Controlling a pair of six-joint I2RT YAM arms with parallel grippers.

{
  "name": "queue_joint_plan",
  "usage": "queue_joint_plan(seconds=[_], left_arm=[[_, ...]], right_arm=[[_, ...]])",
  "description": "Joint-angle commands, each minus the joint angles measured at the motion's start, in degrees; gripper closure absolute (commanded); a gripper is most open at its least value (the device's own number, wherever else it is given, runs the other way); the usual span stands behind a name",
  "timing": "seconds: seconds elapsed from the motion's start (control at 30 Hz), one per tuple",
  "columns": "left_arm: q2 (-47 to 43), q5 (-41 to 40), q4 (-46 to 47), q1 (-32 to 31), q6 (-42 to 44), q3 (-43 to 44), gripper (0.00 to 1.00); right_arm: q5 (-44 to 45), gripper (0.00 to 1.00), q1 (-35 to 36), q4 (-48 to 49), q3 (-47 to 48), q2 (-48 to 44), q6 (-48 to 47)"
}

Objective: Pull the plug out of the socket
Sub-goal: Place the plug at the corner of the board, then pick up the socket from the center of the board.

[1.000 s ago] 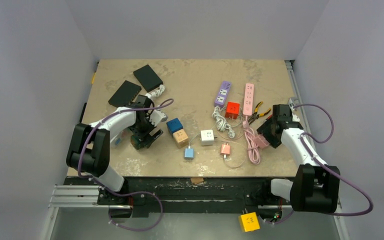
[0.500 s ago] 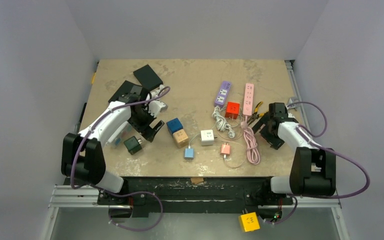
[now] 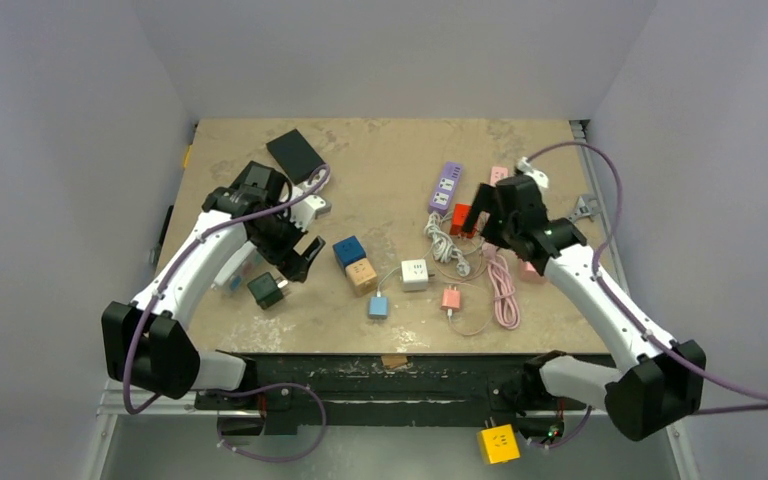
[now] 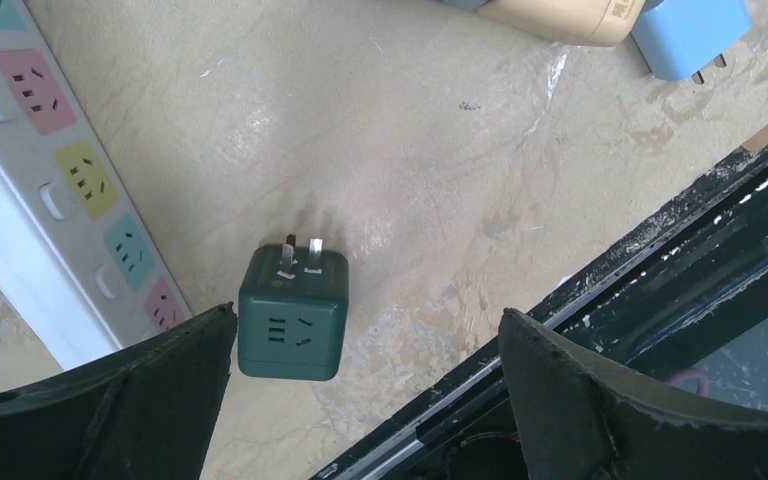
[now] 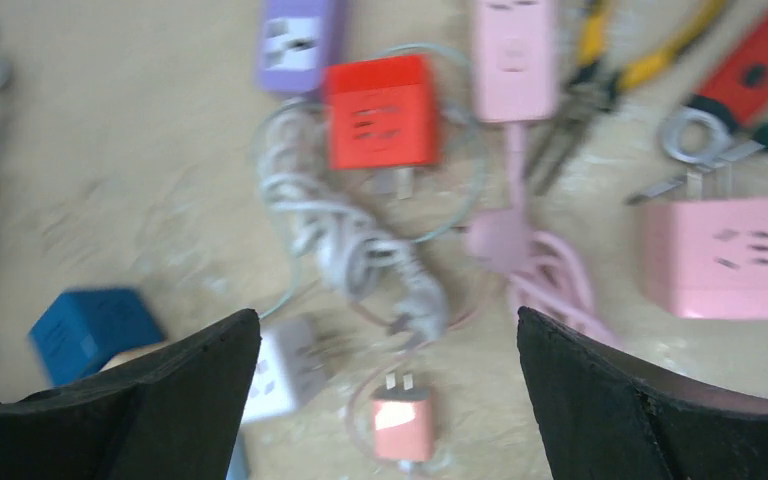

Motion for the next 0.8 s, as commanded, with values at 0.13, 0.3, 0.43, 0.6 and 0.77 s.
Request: queue_joint_plan(seconds=[0.13,0.3,0.43,0.6,0.77], left_arm=[[-4.87,6.51,0.16,5.57,-2.75,1.07,0.00],[-6.49,11.70,-1.00,12.14,-2.74,2.33,0.00],[-9.94,11.73,-1.00,12.69,-2.14,1.03,0.00],[-12.78,10.20,-1.23,12.69,-1.65,0.07,0.00],[-14.15,9.86,-1.80,12.70,-1.45,0.56,0.00]], right_arm=[[0.58,0.01,22.85,0.71,23.61,18.24,-11.62],[-4.67,0.01,32.56,-5.98,43.02,37.78,-21.88],[-7.49,0.01,35.84,-11.64,54.70,51.03,-26.35],[-6.73,0.01,37.75,-13.14,60.32,58.73,-27.74],[-3.57,0.01,38.34,-14.61,62.72,62.82,-28.46]])
